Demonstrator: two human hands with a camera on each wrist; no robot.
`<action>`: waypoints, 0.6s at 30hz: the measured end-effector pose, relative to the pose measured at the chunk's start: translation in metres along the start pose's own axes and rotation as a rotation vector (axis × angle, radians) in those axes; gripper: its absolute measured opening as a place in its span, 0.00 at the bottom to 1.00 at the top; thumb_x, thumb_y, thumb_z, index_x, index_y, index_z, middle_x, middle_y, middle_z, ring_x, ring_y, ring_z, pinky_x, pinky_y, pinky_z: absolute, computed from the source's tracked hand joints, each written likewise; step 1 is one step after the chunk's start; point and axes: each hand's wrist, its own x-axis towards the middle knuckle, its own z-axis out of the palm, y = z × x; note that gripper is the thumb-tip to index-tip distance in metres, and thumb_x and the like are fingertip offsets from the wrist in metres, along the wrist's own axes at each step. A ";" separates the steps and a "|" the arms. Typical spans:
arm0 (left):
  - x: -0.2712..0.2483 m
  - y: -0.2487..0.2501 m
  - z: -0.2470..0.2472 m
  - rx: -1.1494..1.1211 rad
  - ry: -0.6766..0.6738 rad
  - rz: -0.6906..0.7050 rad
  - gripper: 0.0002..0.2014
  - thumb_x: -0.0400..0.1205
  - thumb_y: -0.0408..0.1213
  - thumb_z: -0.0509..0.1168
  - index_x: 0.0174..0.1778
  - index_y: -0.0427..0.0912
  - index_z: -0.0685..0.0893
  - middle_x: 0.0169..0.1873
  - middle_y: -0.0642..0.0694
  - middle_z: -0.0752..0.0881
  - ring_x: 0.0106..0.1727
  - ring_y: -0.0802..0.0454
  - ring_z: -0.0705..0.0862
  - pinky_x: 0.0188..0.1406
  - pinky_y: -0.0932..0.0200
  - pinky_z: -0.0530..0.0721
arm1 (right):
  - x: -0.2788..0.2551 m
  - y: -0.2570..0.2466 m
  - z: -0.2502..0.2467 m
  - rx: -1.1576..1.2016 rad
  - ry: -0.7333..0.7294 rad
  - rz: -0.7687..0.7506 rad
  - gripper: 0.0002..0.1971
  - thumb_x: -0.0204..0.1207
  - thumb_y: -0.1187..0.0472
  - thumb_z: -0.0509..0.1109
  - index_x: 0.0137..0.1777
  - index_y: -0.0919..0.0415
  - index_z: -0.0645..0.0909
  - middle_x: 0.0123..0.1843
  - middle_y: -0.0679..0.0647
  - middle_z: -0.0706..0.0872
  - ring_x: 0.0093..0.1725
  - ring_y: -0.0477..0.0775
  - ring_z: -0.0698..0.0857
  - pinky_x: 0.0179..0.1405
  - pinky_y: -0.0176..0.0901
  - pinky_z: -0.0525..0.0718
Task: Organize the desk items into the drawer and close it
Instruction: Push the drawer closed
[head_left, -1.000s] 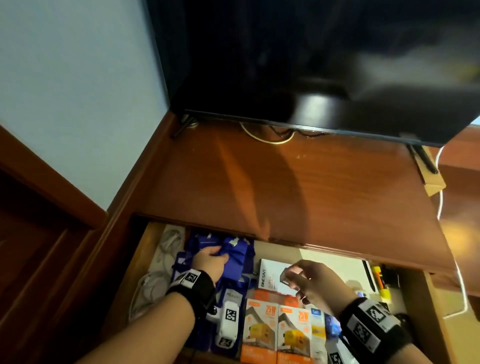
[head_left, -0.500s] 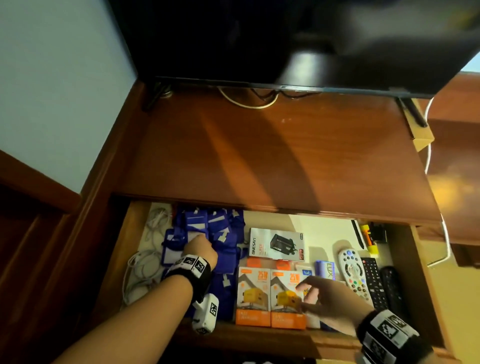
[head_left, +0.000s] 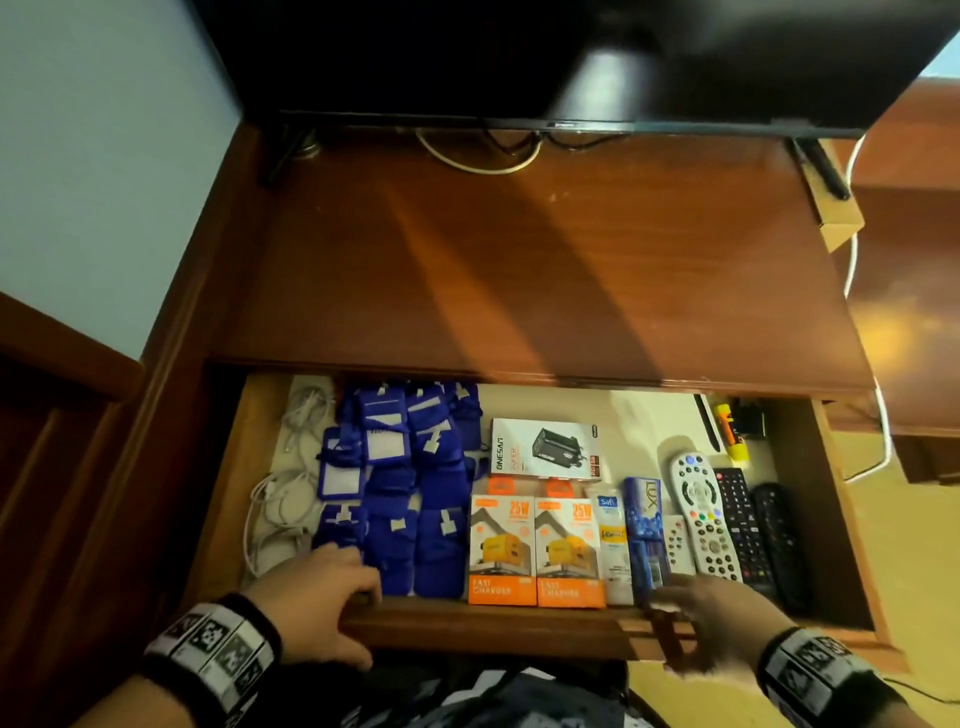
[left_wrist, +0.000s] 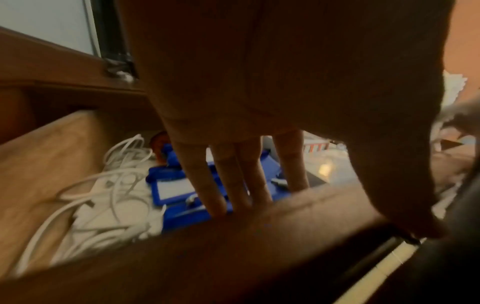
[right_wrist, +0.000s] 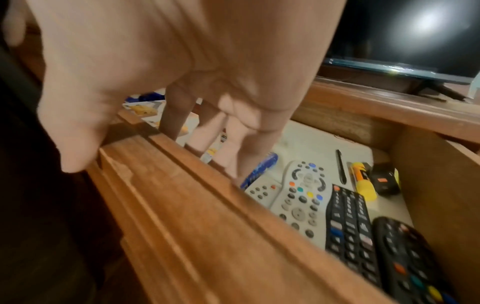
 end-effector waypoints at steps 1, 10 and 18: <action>-0.001 -0.002 0.005 0.000 -0.003 0.006 0.29 0.70 0.71 0.72 0.65 0.68 0.78 0.61 0.63 0.78 0.64 0.59 0.77 0.64 0.58 0.79 | 0.002 -0.001 -0.001 -0.032 -0.010 -0.002 0.36 0.71 0.43 0.81 0.79 0.34 0.72 0.74 0.34 0.78 0.71 0.44 0.80 0.76 0.43 0.78; 0.004 -0.001 0.001 0.114 0.034 -0.005 0.28 0.72 0.65 0.66 0.69 0.65 0.84 0.61 0.58 0.90 0.63 0.56 0.87 0.65 0.57 0.84 | 0.010 -0.008 -0.019 -0.071 -0.050 0.021 0.43 0.68 0.46 0.85 0.82 0.36 0.69 0.81 0.37 0.76 0.80 0.50 0.76 0.82 0.50 0.70; 0.020 -0.015 -0.041 0.040 0.312 -0.116 0.28 0.77 0.64 0.70 0.74 0.68 0.82 0.64 0.63 0.89 0.65 0.62 0.86 0.69 0.61 0.82 | 0.027 0.008 -0.058 -0.007 0.190 0.120 0.33 0.71 0.49 0.82 0.74 0.30 0.75 0.66 0.36 0.86 0.65 0.43 0.84 0.70 0.41 0.82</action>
